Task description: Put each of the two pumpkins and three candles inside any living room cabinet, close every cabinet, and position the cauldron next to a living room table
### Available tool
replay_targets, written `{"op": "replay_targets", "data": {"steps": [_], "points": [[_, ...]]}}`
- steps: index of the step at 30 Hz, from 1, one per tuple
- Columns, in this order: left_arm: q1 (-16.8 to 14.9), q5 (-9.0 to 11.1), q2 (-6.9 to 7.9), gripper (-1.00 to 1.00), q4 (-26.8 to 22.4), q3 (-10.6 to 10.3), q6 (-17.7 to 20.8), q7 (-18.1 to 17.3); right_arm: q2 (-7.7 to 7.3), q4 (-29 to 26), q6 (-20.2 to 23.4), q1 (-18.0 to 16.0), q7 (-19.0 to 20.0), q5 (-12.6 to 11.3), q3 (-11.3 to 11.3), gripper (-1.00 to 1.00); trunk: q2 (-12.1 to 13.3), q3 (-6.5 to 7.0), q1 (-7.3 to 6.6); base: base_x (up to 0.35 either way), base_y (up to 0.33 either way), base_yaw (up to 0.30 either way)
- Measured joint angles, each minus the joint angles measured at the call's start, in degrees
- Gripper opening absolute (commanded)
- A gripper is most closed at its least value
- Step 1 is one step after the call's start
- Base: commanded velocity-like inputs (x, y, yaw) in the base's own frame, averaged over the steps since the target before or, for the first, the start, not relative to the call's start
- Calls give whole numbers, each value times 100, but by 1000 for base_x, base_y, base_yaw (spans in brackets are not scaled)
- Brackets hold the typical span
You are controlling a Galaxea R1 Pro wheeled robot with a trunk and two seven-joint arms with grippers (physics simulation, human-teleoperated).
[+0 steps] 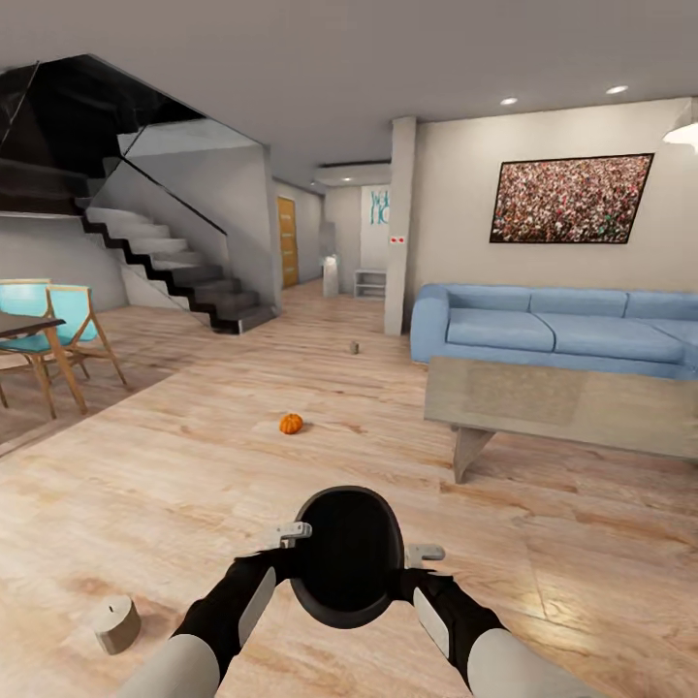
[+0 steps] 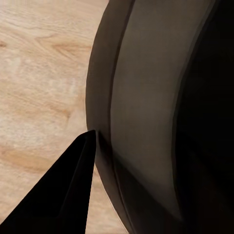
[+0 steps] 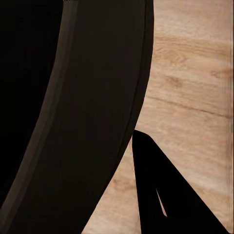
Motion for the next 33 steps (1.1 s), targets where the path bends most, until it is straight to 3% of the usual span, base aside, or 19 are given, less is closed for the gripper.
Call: {"op": "replay_targets", "data": {"steps": [17, 33], "points": [[0, 2, 0, -100, 1, -2, 0, 2, 0, 3, 0, -1, 1, -2, 0, -100, 0, 68, 0, 10, 0, -257], [1, 1, 0, -100, -2, 0, 2, 1, 1, 3, 2, -2, 2, 5, -3, -100, 0, 74, -3, 222, 0, -22]]}}
